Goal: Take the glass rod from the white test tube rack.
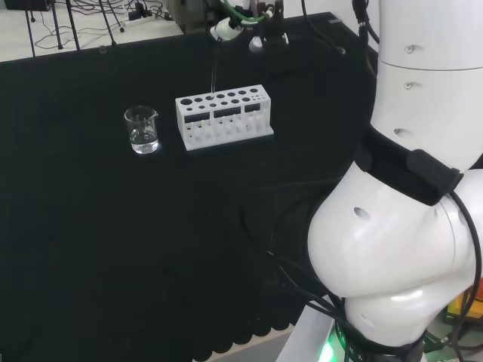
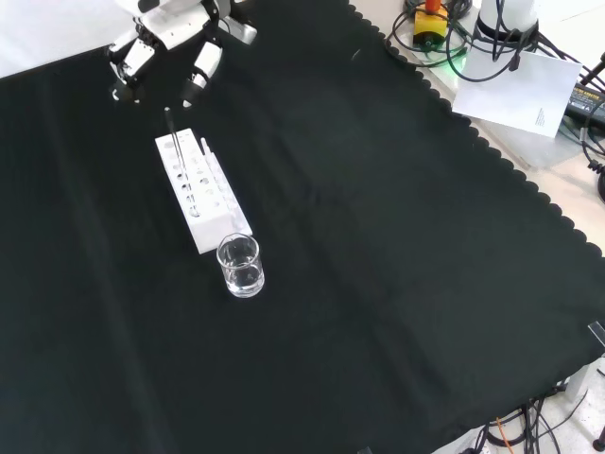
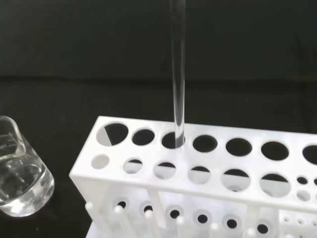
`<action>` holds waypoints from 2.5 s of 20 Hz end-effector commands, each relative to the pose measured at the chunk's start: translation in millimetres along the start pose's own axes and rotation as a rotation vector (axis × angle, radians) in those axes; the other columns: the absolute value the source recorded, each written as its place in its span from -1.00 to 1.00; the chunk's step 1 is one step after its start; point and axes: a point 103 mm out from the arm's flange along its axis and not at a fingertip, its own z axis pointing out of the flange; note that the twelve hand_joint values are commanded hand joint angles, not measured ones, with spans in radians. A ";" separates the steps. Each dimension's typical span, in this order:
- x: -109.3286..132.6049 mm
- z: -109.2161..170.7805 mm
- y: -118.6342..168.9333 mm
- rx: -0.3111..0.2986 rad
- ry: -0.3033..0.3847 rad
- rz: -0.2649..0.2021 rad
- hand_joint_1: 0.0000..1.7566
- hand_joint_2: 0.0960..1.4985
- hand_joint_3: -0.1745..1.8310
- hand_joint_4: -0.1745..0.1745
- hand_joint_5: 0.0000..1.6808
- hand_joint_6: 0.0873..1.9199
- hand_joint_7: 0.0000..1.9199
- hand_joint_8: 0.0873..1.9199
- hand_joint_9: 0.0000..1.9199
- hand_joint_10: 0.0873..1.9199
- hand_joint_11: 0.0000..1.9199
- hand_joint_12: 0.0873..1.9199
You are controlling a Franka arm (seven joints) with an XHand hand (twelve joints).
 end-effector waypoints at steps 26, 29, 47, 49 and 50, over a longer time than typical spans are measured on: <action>0.4 29.7 15.1 -0.072 0.015 -0.046 0.06 0.53 -1.00 -1.00 -0.19 -0.13 0.22 -0.24 0.32 -0.36 -0.15 0.22; 2.3 31.2 17.3 -0.065 0.016 -0.053 0.08 0.53 -1.00 -1.00 -0.19 -0.13 0.23 -0.24 0.34 -0.37 -0.12 0.21; 5.0 36.8 25.4 -0.067 0.026 -0.097 0.30 0.51 -0.85 -1.00 0.10 0.09 0.40 -0.28 0.63 -0.52 0.69 -0.33; 6.6 36.6 25.4 -0.108 0.010 -0.088 0.36 0.47 -0.86 -1.00 0.16 0.00 0.31 -0.22 0.65 -0.51 0.73 -0.41; 7.8 35.7 24.9 -0.138 0.004 -0.082 0.41 0.44 -0.87 -1.00 0.19 -0.12 0.28 -0.18 0.66 -0.48 0.70 -0.45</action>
